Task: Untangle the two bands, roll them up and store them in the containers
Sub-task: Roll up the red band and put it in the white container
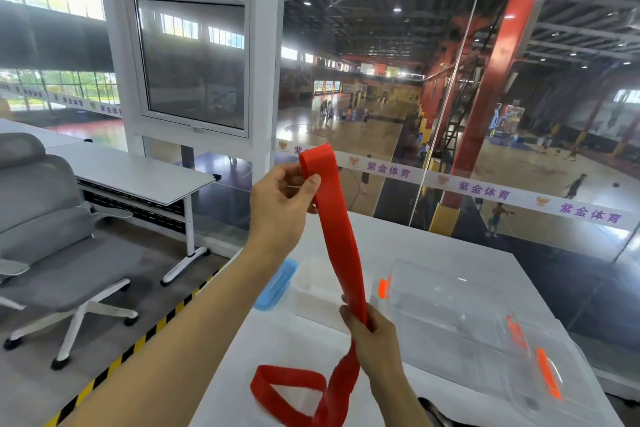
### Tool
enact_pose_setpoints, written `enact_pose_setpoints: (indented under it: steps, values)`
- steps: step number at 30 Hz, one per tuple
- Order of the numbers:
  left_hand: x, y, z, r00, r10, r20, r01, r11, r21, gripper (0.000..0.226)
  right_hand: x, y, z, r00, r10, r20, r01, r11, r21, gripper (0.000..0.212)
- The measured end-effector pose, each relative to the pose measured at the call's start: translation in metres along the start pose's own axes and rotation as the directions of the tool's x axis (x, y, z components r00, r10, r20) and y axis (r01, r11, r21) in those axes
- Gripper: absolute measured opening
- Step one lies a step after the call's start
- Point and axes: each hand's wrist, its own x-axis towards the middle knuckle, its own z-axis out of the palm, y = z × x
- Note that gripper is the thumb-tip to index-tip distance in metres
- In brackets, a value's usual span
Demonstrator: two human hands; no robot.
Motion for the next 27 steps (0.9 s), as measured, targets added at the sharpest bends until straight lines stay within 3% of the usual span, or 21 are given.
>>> enact_pose_setpoints:
  steps: [2, 4, 7, 11, 14, 17, 20, 27]
  values:
    - [0.003, -0.002, -0.001, 1.0, -0.004, -0.006, 0.004, 1.0, 0.006, 0.014, 0.0, 0.006, -0.005, 0.994, 0.034, 0.106, -0.054, 0.98, 0.19, 0.013]
    - [0.003, -0.005, -0.001, 0.999, -0.035, 0.018, 0.036, 0.999, -0.02, 0.01, 0.001, 0.004, -0.012, 0.969, 0.081, 0.232, -0.18, 0.877, 0.445, 0.024]
    - [0.003, -0.005, -0.002, 0.997, -0.074, 0.015, 0.075, 0.994, -0.079, 0.009, 0.015, -0.014, -0.034, 0.899, 0.055, 0.434, -0.307, 0.787, 0.536, 0.037]
    - [0.005, 0.006, -0.007, 0.997, -0.072, -0.006, 0.07, 0.99, -0.123, 0.011, 0.035, -0.058, -0.063, 0.834, -0.037, 0.55, -0.17, 0.932, 0.321, 0.03]
    - [0.006, 0.013, -0.01, 0.998, -0.067, -0.01, 0.064, 0.98, -0.187, 0.008, 0.049, -0.093, -0.076, 0.82, -0.058, 0.57, -0.088, 0.97, 0.225, 0.02]
    - [0.005, 0.018, -0.011, 0.994, -0.11, -0.009, 0.102, 0.948, -0.301, 0.007, 0.06, -0.111, -0.078, 0.776, -0.037, 0.629, -0.122, 0.97, 0.208, 0.03]
    - [0.006, 0.02, -0.013, 0.989, -0.147, 0.014, 0.142, 0.917, -0.373, 0.003, 0.067, -0.106, -0.067, 0.74, 0.048, 0.671, -0.139, 0.987, 0.084, 0.042]
    - [-0.013, -0.018, -0.01, 0.973, -0.224, 0.057, 0.231, 0.952, -0.199, 0.008, 0.066, -0.025, -0.037, 0.877, 0.15, 0.456, 0.036, 0.927, -0.374, 0.03]
